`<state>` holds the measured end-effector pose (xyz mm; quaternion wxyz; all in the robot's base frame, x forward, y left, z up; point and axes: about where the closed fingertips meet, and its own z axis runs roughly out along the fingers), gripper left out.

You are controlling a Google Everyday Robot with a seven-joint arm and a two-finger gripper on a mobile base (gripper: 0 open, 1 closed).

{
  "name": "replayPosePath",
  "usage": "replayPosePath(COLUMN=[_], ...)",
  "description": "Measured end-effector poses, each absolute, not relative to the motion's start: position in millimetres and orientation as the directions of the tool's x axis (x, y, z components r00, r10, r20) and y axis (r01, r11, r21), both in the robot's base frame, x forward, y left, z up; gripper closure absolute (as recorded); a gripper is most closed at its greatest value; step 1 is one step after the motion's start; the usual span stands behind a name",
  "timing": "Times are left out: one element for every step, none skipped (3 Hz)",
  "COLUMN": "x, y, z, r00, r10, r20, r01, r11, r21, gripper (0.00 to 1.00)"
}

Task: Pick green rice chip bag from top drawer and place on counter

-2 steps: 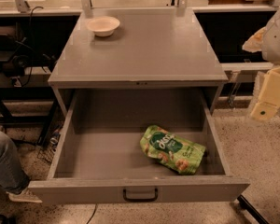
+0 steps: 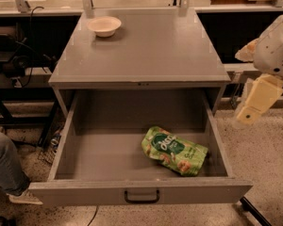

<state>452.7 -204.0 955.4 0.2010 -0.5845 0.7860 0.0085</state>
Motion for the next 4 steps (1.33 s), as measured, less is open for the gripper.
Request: replayPosePath(x=[470.3, 477.4, 477.0, 478.1], y=[-184.3, -178.9, -178.9, -172.7], z=[909.9, 905.0, 904.9, 892.9], r00=[-0.264, -0.265, -0.265, -0.282], r10=[-0.852, -0.837, -0.838, -0.832], r20=[-0.451, -0.479, -0.478, -0.477], r01=[-0.919, -0.915, -0.915, -0.916], r11=[0.364, 0.375, 0.374, 0.381], r21=[-0.149, -0.149, -0.148, -0.123], gripper=[0.0, 0.0, 0.0, 0.0])
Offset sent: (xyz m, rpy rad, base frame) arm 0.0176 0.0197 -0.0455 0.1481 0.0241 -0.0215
